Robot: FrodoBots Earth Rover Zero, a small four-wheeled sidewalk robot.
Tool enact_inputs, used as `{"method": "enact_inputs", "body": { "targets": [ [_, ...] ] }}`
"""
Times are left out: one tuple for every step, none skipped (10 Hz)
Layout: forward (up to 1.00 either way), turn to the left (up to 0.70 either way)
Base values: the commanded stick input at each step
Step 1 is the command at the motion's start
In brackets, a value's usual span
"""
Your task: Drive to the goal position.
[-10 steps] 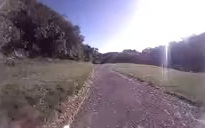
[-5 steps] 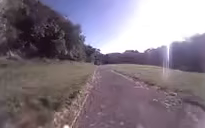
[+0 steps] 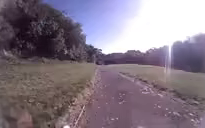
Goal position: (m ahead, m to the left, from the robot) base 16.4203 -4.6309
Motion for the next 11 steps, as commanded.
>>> {"method": "enact_inputs", "body": {
  "targets": [
    [1.00,0.00],
    [1.00,-0.01],
    [1.00,-0.06],
    [1.00,-0.11],
    [1.00,-0.40],
    [1.00,-0.40],
    [1.00,-0.40],
    [1.00,-0.40],
    [1.00,0.02],
    [1.00,0.02],
    [1.00,0.02]
  ]
}}
